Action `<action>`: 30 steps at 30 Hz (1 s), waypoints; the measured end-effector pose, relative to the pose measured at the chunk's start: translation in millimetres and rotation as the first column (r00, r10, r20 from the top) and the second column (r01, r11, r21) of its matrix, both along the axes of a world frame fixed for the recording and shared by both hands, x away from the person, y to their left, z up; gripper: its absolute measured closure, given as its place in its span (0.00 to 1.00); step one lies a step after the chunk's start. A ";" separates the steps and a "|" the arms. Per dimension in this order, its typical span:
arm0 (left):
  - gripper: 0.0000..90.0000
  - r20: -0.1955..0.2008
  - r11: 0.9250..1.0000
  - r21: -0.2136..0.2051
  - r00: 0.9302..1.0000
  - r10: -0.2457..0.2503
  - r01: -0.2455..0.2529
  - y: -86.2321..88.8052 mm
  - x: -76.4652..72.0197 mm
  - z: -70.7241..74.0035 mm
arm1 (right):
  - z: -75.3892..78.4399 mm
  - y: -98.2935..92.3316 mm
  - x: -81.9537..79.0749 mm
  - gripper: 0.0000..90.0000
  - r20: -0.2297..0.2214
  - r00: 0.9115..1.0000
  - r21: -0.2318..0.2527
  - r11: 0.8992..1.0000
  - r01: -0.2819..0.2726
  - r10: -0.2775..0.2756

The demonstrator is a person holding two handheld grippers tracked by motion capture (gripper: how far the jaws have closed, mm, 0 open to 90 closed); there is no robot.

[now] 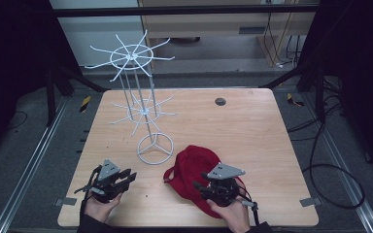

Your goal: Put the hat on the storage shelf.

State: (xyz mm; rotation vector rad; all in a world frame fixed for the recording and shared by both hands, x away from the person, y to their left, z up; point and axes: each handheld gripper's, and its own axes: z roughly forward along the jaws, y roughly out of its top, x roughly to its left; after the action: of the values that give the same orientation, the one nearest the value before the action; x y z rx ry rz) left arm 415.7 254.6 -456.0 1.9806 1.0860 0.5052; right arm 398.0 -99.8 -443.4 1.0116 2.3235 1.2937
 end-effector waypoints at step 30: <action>0.99 -0.142 0.922 0.071 0.919 -0.368 0.380 -131.9 3.0 -38.5 | -28.5 -80.0 1.2 1.00 -0.087 0.981 -0.144 0.976 0.161 -0.174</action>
State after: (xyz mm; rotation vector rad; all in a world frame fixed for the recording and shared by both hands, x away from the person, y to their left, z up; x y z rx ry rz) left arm 418.8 122.7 -494.5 2.2638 0.7351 0.2317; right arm 399.2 -179.8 -472.0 1.2212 2.3041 1.0277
